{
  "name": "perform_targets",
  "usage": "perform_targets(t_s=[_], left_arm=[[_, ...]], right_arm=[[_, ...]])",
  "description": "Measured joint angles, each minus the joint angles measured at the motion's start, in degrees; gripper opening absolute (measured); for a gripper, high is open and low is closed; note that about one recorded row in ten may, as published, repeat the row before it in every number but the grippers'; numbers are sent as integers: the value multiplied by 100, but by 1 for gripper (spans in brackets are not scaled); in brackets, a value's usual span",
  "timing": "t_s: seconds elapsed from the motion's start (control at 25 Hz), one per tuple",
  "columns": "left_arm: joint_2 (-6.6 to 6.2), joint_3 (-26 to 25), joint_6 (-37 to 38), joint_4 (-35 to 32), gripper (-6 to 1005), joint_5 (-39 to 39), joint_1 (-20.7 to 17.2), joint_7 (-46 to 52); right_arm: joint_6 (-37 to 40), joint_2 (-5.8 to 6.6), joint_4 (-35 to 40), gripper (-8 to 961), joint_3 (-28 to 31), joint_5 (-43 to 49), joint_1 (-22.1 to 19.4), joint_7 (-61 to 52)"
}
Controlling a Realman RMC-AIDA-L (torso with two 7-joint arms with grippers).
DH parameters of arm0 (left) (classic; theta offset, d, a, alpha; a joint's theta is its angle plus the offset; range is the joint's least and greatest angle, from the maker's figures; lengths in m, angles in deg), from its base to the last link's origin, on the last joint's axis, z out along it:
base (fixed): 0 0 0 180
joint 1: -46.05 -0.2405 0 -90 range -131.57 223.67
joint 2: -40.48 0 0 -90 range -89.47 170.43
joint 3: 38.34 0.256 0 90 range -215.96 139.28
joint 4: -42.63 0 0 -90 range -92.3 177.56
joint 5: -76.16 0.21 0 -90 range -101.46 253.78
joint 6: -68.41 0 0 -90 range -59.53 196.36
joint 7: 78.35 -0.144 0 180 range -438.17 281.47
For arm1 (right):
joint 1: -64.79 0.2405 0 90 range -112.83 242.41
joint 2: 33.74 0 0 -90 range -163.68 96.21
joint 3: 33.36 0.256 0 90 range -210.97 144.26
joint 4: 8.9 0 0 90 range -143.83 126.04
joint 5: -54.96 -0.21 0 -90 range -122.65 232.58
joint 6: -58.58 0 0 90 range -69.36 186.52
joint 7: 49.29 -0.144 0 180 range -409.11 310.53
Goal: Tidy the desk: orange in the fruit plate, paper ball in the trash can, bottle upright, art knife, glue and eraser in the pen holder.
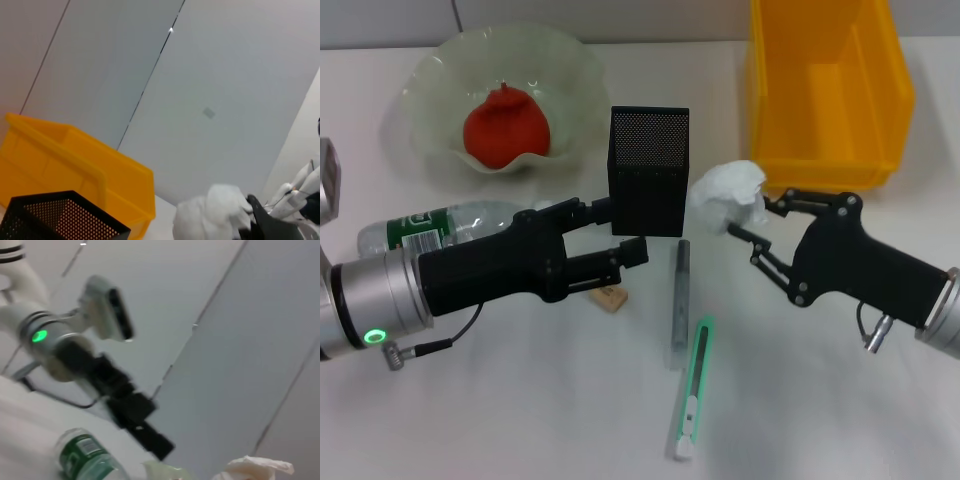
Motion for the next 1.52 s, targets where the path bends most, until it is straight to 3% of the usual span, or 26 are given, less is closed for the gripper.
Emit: perform_targets(t_s=[0.44,0.84,1.4,1.52], left_arm=[[16,5,118,74,804,10,-270,-1215],[38,-35,155,522,804,-7,-413,-2936],[28,-38,78,570,803,-218,-456,-2988],[23,-38,95,570,803,-246,-463,-2983]], right_arm=[[189,7,11,273,1305,0,-137,-667],[-200,9,10,273,2253,-1,12,-1409],[-1369,20,108,273,2548,-1,412,-2316],[-1475,24,162,338,2565,-1,454,-2483]])
